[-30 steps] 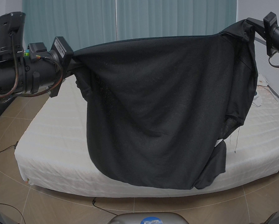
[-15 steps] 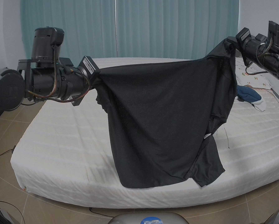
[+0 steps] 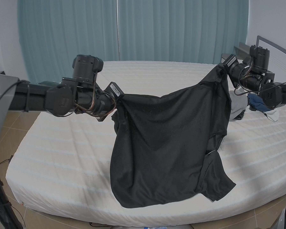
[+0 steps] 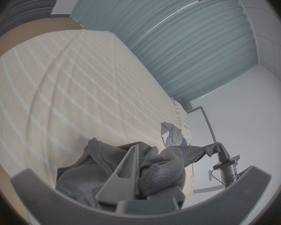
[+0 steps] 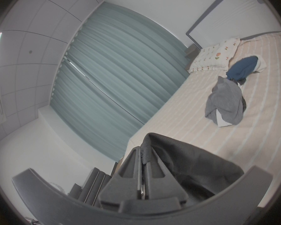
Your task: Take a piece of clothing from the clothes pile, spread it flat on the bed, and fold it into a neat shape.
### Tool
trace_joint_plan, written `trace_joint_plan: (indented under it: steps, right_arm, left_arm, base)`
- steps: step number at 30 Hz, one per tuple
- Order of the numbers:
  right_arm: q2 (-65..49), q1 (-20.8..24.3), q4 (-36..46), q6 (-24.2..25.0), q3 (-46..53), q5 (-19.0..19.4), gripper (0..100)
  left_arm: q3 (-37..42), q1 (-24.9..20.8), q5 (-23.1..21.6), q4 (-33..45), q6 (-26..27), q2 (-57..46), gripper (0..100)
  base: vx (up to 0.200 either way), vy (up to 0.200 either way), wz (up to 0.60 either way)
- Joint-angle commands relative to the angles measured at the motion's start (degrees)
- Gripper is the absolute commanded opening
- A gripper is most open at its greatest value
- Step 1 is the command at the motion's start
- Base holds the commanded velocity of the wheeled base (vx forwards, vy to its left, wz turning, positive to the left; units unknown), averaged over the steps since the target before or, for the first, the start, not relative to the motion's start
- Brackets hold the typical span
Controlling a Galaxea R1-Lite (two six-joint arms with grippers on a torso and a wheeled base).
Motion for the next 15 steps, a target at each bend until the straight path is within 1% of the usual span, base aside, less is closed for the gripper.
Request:
trace_joint_plan:
  steps: [1, 5, 13, 14, 15]
  right_arm:
    - [9.69, -0.34, -2.53, 0.18, -0.36, -1.7, 0]
    - [14.18, -0.96, -4.29, 0.18, -0.88, -2.23, 0]
    - [23.49, -2.36, -5.08, 0.18, -6.33, -2.31, 0]
    - [24.28, -2.36, -5.08, 0.18, -6.77, -2.31, 100]
    - [25.25, -2.36, -5.08, 0.18, -7.21, -2.23, 100]
  left_arm:
    - [-3.73, 1.18, 0.24, -2.61, -1.91, 9.82, 0]
    - [-5.05, 2.06, 0.07, -4.46, -1.99, 13.78, 0]
    - [-11.73, 3.73, -0.28, -4.02, -2.26, 21.78, 0]
    - [-12.35, 3.82, -0.28, -3.93, -2.26, 22.48, 100]
    - [-13.31, 3.9, -0.37, -3.84, -2.26, 23.62, 100]
  base:
    - [0.0, 0.0, 0.0]
    - [0.0, 0.0, 0.0]
    - [0.0, 0.0, 0.0]
    - [0.0, 0.0, 0.0]
    - [0.0, 0.0, 0.0]
